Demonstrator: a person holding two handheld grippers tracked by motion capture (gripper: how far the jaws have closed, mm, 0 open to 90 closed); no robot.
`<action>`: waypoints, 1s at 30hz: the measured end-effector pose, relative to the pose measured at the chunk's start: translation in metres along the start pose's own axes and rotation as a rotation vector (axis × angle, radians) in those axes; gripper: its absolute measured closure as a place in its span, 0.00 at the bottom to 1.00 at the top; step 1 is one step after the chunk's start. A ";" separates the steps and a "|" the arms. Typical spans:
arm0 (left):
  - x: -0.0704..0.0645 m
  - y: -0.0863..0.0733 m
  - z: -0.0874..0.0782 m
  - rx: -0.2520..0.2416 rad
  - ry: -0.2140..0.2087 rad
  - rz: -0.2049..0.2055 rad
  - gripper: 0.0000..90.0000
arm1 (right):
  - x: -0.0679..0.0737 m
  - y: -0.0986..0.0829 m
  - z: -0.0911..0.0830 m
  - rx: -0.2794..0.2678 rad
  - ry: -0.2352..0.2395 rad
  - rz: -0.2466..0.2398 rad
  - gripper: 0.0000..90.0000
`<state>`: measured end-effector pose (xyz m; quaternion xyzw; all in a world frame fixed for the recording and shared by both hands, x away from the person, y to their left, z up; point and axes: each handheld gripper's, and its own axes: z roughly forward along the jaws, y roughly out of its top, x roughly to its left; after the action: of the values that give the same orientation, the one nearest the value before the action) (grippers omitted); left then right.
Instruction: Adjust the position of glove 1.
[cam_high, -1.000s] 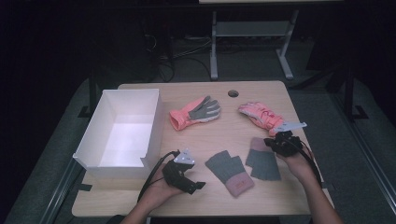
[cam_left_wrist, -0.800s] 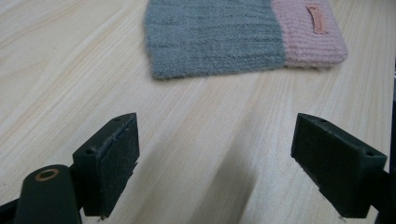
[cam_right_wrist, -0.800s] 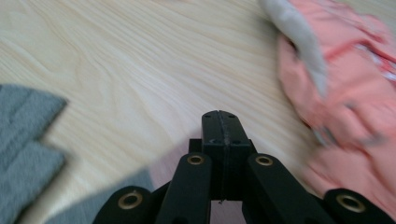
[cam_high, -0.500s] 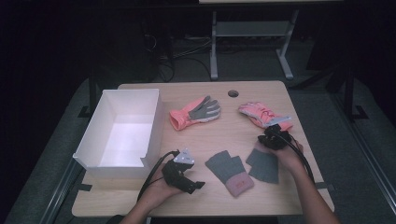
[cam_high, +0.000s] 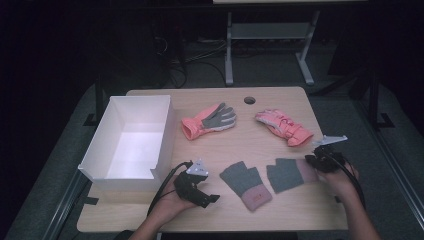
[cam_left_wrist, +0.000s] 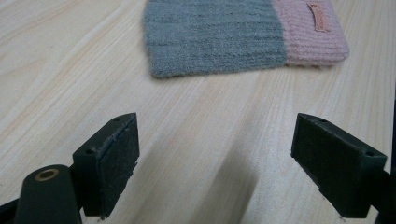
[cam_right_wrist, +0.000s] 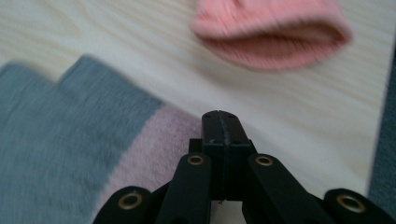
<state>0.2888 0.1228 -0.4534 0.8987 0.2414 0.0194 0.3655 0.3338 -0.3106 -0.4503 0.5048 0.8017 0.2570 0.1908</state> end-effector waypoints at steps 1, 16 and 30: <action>0.000 0.000 0.000 0.000 -0.001 0.000 0.17 | -0.002 -0.009 -0.007 0.002 -0.001 0.006 1.00; -0.001 0.000 0.000 -0.008 0.000 -0.011 0.16 | 0.030 -0.044 -0.040 0.033 0.059 -0.033 1.00; -0.001 0.000 0.001 -0.004 -0.001 -0.005 0.17 | 0.062 -0.037 -0.041 0.020 0.177 -0.125 1.00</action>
<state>0.2884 0.1212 -0.4540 0.8974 0.2434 0.0186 0.3677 0.2590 -0.2762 -0.4430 0.4312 0.8478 0.2802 0.1298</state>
